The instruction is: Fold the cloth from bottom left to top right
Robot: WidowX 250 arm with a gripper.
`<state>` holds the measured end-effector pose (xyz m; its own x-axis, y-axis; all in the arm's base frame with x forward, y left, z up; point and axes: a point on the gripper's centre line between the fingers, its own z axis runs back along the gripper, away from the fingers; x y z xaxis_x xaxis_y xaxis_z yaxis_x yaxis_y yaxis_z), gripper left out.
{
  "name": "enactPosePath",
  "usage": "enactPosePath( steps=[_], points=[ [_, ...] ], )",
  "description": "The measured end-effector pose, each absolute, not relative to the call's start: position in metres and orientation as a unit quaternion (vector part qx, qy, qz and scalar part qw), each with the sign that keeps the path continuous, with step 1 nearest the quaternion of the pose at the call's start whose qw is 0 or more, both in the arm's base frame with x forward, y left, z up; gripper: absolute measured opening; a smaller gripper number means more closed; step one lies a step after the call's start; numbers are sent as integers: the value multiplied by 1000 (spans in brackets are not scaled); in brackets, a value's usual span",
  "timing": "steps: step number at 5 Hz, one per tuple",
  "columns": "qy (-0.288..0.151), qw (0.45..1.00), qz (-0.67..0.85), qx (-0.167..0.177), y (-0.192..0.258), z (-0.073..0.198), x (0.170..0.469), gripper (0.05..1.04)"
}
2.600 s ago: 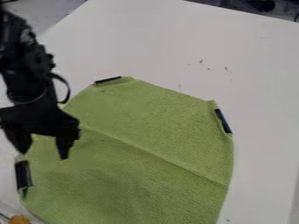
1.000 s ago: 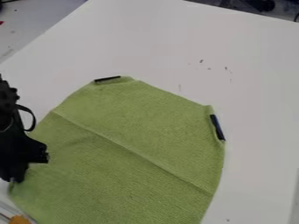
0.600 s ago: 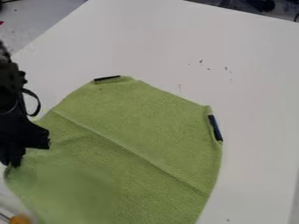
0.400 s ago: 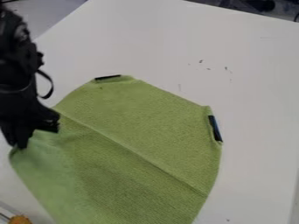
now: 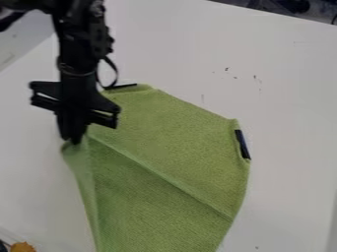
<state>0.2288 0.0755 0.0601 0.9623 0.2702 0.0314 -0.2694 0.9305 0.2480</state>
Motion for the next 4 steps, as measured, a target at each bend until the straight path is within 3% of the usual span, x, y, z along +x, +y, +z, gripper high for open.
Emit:
enactPosePath(
  steps=[2, 4],
  points=[
    [14, 990, 114, 77, 46, 32, 262, 66],
    [12, 993, 99, 64, 39, 25, 274, 92]
  ],
)
